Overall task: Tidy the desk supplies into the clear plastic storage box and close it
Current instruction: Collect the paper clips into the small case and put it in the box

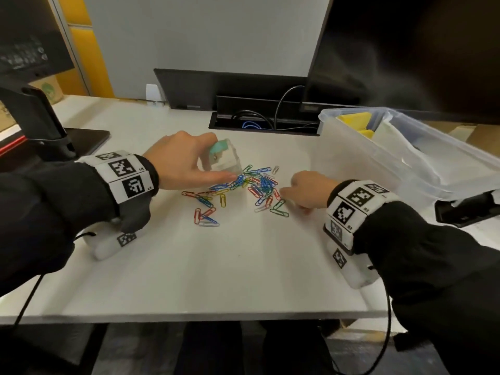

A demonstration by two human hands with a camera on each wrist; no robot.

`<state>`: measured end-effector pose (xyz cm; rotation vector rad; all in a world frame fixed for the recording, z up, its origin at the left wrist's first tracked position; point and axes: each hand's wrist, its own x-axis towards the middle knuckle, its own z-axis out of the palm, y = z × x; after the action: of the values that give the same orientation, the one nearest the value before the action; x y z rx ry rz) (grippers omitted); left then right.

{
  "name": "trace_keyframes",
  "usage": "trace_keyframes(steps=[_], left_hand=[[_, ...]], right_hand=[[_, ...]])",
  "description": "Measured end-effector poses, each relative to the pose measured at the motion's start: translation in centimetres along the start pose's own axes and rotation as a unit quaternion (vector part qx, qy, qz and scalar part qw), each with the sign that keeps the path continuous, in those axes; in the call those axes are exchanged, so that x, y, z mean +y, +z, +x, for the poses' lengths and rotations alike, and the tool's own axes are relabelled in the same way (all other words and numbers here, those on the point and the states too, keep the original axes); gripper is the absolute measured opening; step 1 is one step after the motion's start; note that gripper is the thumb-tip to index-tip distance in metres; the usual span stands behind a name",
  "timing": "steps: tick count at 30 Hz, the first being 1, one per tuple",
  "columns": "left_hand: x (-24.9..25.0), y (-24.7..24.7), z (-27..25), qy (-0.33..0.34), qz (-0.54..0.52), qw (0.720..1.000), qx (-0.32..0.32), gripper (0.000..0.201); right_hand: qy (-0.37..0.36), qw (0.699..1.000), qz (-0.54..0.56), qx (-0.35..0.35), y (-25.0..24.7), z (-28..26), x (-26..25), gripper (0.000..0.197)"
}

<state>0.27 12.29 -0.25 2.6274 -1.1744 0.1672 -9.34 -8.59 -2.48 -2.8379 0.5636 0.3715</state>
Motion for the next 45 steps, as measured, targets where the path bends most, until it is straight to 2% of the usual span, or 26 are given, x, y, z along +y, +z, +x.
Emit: trace_keyframes(steps=[4,5,8,10,12,14,19,21,23,25,28,30,32,34,38,40,43,45], left_hand=[[-0.1,-0.3,-0.2,-0.017,0.013,0.999,0.037,0.07],[-0.4,-0.2,-0.3,-0.014,0.022,0.999,0.041,0.07],[-1.0,0.0,-0.4,-0.014,0.018,0.999,0.048,0.067],[-1.0,0.1,-0.3,-0.027,-0.014,0.998,0.05,0.06],[-0.8,0.2,0.0,-0.036,-0.041,0.997,0.055,0.049],[-0.7,0.1,0.2,-0.038,-0.061,0.995,0.063,0.041],[-0.7,0.2,1.1,-0.061,-0.107,0.99,0.066,0.039],[-0.9,0.4,1.3,-0.072,-0.105,0.991,0.047,0.044],[-1.1,0.6,1.4,-0.082,-0.086,0.993,0.004,0.055],[-1.1,0.7,1.5,-0.09,-0.089,0.992,-0.021,0.057],[-0.2,0.8,1.6,-0.1,-0.126,0.986,-0.036,0.056],[0.7,1.0,1.8,-0.073,-0.12,0.988,-0.067,0.059],[2.1,1.2,2.2,-0.036,-0.125,0.988,-0.079,0.049],[3.6,1.1,2.5,-0.022,-0.166,0.982,-0.082,0.037],[5.1,0.3,2.7,0.011,-0.285,0.951,-0.119,0.02],[4.7,-0.1,2.4,0.035,-0.276,0.952,-0.126,0.013],[3.4,-0.5,1.9,0.057,-0.242,0.963,-0.1,0.015],[2.8,-0.7,1.5,0.047,-0.251,0.964,-0.074,0.017]], right_hand=[[-0.071,0.983,0.167,-0.041,0.6,-0.2,-3.2,0.027],[-0.078,0.982,0.171,-0.022,0.5,0.1,-3.7,0.027],[-0.048,0.981,0.141,0.124,-0.5,1.6,-3.8,0.037],[-0.002,0.98,0.12,0.157,-1.3,2.6,-3.2,0.04],[0.042,0.99,0.07,0.117,-1.4,3.2,-2.5,0.039],[0.045,0.997,0.004,0.066,-1.3,3.5,-2.6,0.036],[-0.082,0.992,0.095,-0.009,-0.9,3.2,-4.3,0.039],[-0.087,0.986,0.136,0.036,-0.5,3.3,-3.9,0.042],[-0.078,0.966,0.193,0.152,-0.6,2.7,-3.3,0.044],[-0.106,0.94,0.237,0.22,-0.9,1.7,-2.8,0.046],[-0.198,0.924,0.235,0.228,-0.6,-0.5,-2.7,0.066],[-0.241,0.92,0.224,0.213,-0.2,-1.7,-2.8,0.082],[-0.265,0.918,0.214,0.203,0.0,-2.3,-2.8,0.09],[-0.264,0.92,0.197,0.214,0.2,-2.4,-2.6,0.086],[-0.223,0.918,0.212,0.251,0.2,-1.8,-1.9,0.066],[-0.205,0.917,0.22,0.263,0.2,-1.7,-1.6,0.056],[-0.199,0.916,0.205,0.281,0.1,-2.1,-1.5,0.033],[-0.198,0.923,0.194,0.267,0.0,-2.5,-1.5,0.034]])
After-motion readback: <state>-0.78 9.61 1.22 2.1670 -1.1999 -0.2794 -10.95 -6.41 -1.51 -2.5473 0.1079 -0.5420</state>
